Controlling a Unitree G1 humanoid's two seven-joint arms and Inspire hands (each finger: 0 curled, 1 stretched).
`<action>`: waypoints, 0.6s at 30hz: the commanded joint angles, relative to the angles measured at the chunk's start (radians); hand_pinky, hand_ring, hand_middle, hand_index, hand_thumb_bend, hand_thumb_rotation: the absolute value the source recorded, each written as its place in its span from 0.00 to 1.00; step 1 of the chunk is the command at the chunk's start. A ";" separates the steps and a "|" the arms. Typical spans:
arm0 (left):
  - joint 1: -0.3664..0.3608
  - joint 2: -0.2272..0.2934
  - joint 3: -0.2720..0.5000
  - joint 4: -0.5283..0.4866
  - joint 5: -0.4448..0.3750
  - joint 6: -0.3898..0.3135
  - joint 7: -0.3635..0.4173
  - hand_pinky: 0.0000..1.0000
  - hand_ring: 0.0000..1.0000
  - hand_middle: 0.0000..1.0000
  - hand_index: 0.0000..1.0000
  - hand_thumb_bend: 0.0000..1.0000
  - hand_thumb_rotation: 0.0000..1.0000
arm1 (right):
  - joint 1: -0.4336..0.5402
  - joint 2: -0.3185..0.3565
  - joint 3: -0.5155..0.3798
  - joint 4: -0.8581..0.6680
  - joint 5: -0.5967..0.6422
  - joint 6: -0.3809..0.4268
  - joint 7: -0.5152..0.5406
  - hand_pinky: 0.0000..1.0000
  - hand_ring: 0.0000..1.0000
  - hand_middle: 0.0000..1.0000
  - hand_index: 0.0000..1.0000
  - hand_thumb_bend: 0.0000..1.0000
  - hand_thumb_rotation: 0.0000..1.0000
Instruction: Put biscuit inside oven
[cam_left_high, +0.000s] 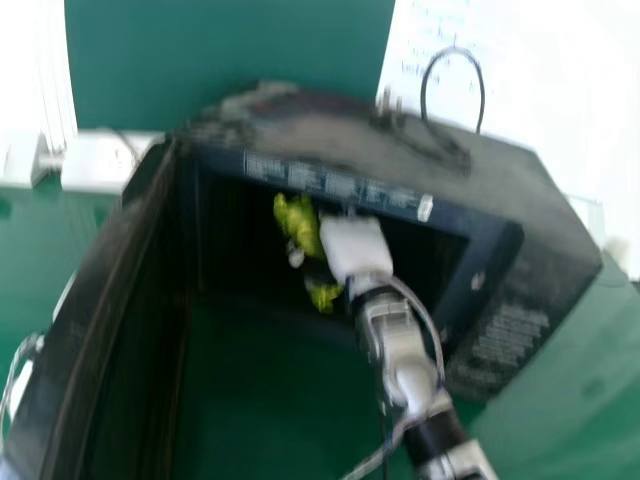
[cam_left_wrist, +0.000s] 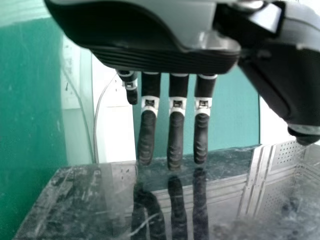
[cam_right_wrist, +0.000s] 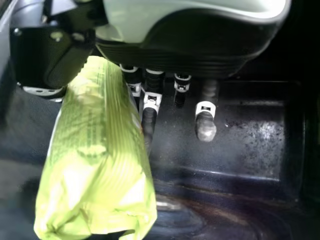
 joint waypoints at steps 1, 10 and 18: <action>0.006 -0.003 -0.003 0.000 -0.007 -0.004 -0.010 0.30 0.35 0.43 0.50 0.51 0.07 | -0.064 -0.008 0.024 0.085 0.021 -0.007 -0.074 0.10 0.16 0.47 0.49 0.53 0.00; 0.006 0.000 -0.002 0.003 -0.006 -0.005 -0.015 0.31 0.35 0.43 0.50 0.51 0.07 | -0.231 0.000 0.114 0.436 0.095 -0.035 -0.244 0.16 0.23 0.47 0.49 0.53 0.00; 0.010 -0.002 0.000 -0.006 -0.011 0.001 -0.015 0.31 0.35 0.43 0.50 0.51 0.07 | -0.270 0.001 0.144 0.492 0.183 0.008 -0.154 0.13 0.20 0.47 0.49 0.53 0.00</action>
